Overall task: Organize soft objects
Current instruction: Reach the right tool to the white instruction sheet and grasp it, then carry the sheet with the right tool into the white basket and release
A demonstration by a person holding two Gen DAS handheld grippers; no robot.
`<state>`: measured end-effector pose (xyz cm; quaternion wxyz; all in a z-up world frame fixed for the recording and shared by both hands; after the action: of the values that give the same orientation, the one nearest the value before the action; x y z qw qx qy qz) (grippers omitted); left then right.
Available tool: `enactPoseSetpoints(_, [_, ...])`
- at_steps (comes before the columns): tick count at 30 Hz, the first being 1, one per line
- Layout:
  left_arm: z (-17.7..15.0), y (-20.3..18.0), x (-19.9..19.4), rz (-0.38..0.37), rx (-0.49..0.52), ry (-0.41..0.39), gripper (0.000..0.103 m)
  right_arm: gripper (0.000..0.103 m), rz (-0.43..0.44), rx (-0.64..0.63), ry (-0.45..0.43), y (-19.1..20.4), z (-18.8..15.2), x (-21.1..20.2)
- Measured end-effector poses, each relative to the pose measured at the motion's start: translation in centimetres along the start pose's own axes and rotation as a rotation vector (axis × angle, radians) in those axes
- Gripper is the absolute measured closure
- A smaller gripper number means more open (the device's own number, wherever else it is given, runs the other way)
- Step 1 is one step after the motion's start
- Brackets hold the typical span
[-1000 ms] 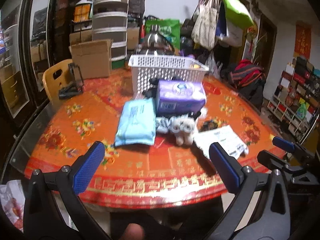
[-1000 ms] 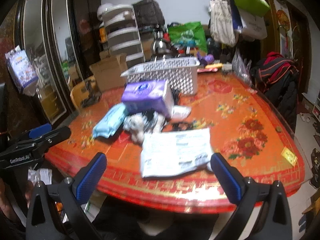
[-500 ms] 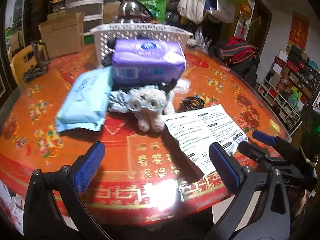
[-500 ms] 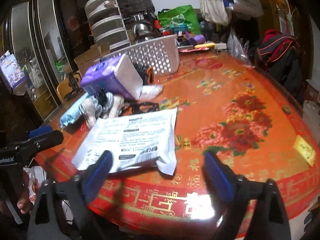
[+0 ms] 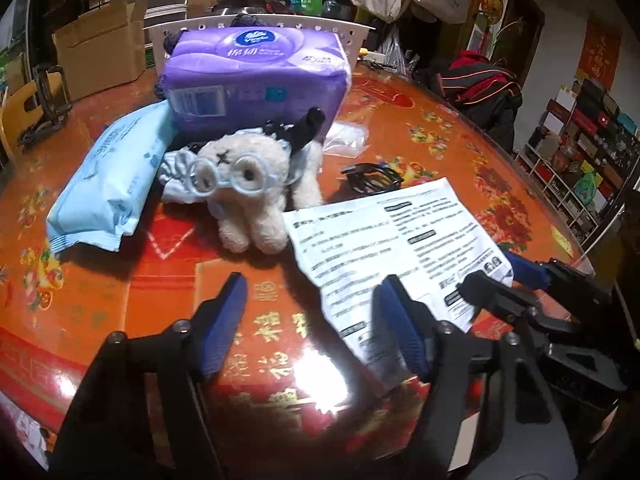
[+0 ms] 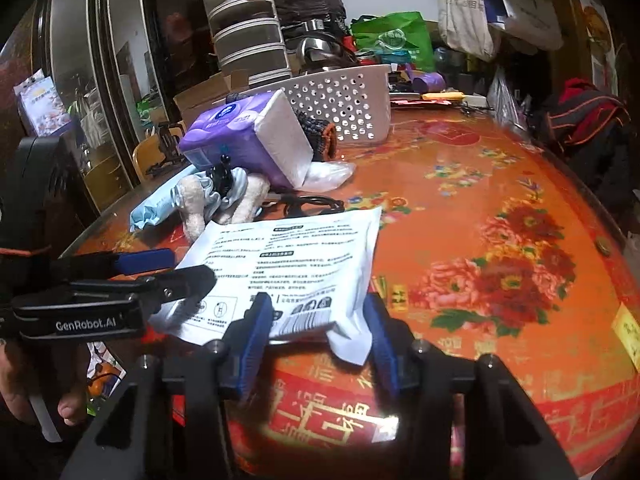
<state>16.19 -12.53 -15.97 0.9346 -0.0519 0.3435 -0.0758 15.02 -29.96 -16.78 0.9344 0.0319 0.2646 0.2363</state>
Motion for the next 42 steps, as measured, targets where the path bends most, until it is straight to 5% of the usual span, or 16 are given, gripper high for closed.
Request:
enactPoseSetpoints(4, [0.0, -0.9, 0.6, -0.037, -0.003, 0.001, 0.074, 0.061, 0.013, 0.012, -0.004, -0.1, 0.0, 0.0])
enactPoseSetpoints(13, [0.1, -0.2, 1.1, -0.099, -0.069, 0.013, 0.101, 0.078, 0.036, 0.046, -0.014, -0.1, -0.3, -0.3])
enactPoseSetpoints(28, [0.2, 0.5, -1.1, -0.120, -0.042, -0.015, 0.102, 0.095, 0.039, 0.066, -0.064, 0.4, 0.6, -2.1])
enactPoseSetpoints(42, [6.9, 0.7, -7.5, -0.174, -0.019, -0.150, 0.102, 0.096, 0.046, 0.030, -0.204, 2.8, 6.9, -6.1])
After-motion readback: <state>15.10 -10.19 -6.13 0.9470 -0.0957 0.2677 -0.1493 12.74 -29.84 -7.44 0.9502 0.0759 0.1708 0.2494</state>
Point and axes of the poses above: each gripper's, at about its wrist camera, not at the fingertips, and x roughly the way its jaws point, y to its left, z to its top, the point moved 6 cm from there along x, roughly the way its jaws point, and after that the axes turned 7 degrees about -y, right-handed, at the moved point
